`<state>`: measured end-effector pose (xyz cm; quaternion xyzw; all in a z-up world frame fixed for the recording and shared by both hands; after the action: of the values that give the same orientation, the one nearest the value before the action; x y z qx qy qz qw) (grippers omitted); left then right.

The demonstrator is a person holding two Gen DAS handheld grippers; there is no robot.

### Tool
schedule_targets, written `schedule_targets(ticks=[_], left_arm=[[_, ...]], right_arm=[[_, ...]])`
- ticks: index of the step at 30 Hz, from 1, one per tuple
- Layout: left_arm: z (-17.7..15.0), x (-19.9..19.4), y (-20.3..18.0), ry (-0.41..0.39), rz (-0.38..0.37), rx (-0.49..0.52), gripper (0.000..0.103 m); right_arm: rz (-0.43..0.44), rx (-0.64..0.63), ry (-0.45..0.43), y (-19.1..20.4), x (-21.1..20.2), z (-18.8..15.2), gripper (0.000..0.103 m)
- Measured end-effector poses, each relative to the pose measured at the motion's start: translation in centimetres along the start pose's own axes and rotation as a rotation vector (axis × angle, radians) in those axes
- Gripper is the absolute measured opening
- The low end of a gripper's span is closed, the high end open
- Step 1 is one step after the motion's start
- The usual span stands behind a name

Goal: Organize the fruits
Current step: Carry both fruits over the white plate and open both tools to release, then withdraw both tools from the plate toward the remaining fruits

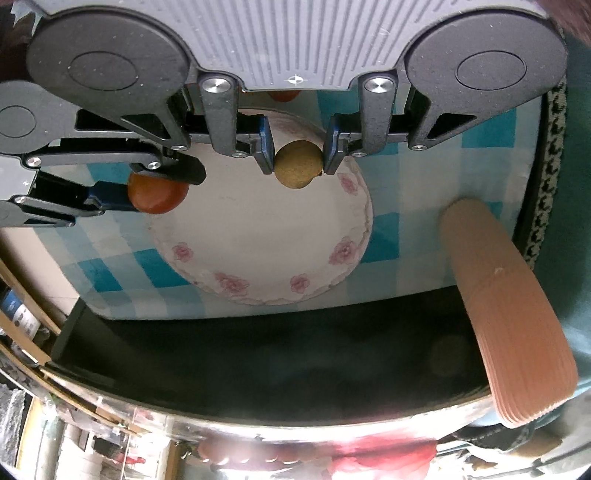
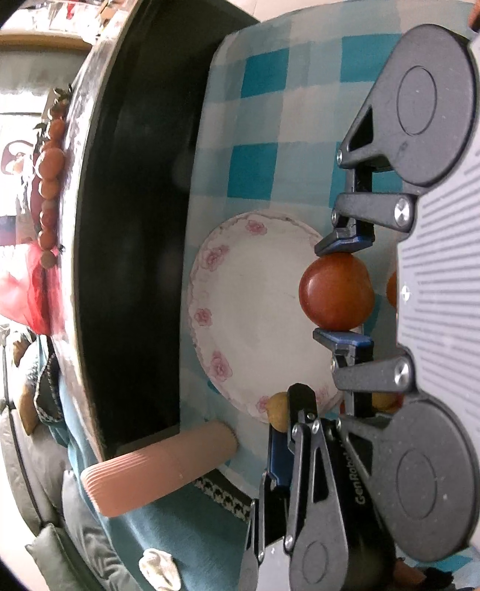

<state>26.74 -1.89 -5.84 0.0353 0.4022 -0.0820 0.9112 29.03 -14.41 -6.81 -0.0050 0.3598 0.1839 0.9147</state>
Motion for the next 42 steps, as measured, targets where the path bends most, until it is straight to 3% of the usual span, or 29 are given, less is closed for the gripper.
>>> schedule_targets(ticks=[13, 27, 42], left_arm=[[0.2, 0.4, 0.2, -0.008, 0.018, 0.004, 0.039], [1.0, -1.0, 0.4, -0.044, 0.009, -0.023, 0.058], [0.3, -2.3, -0.4, -0.046, -0.012, 0.022, 0.06]], right_arm=[[0.008, -0.048, -0.01, 0.2, 1.7, 0.2, 0.056], [-0.019, -0.027, -0.019, -0.3, 1.8, 0.4, 0.057], [-0.025, 0.007, -0.079, -0.9, -0.1, 1.7, 0.061]])
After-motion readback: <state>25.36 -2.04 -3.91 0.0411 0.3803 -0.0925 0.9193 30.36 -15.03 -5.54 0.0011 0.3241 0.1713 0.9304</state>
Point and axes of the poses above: each gripper's, at about its wrist camera, not at the fingertips, and x roughly the way its jaws point, y to its left, z to its top, the point moved 6 cm from there along x, roughly the way its jaws point, and after that the axes turned 5 degrees about -y, right-handed, at the moved point
